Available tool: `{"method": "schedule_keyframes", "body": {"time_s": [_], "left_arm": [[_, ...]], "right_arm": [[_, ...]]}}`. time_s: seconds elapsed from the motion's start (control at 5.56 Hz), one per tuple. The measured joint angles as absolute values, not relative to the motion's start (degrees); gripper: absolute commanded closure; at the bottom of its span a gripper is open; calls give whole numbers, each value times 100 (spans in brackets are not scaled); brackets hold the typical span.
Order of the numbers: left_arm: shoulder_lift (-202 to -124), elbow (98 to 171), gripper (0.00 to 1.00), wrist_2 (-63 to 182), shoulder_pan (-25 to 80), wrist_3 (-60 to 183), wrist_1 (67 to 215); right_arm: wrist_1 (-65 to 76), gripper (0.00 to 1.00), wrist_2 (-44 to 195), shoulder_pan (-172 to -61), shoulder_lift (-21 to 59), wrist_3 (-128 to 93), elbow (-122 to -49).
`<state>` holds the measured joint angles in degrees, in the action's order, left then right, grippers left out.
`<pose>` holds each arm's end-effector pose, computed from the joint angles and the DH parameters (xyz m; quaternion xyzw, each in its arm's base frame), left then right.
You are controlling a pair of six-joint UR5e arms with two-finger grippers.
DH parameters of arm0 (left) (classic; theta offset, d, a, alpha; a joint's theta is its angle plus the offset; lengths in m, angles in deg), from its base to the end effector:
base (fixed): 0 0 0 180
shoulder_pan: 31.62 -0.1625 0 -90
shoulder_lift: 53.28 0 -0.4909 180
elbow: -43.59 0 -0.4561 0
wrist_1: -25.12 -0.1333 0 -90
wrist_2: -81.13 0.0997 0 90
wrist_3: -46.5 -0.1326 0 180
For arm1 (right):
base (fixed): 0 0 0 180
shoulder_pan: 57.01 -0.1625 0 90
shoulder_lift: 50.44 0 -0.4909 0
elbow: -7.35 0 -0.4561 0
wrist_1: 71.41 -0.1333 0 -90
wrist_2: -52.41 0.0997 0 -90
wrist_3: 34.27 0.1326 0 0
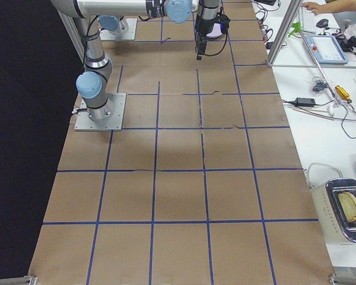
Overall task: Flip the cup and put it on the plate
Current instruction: 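Move the left gripper from above the plate toward the white mug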
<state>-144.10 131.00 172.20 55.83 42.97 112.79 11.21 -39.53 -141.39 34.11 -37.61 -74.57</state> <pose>-0.1053 -0.5771 0.5423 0.0082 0.9993 -0.0352 0.0112 0.0704 -0.6004 0.5318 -0.0192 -0.9988 -0.0426 0.0136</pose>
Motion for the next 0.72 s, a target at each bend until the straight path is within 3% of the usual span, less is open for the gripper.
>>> {"method": "schedule_keyframes", "body": {"time_s": [0.72], "left_arm": [[-14213, 13034, 1, 17216, 3747, 1933, 11842]], "right_arm": [[1121, 0, -3953, -14139, 3411, -3761, -7457]]}}
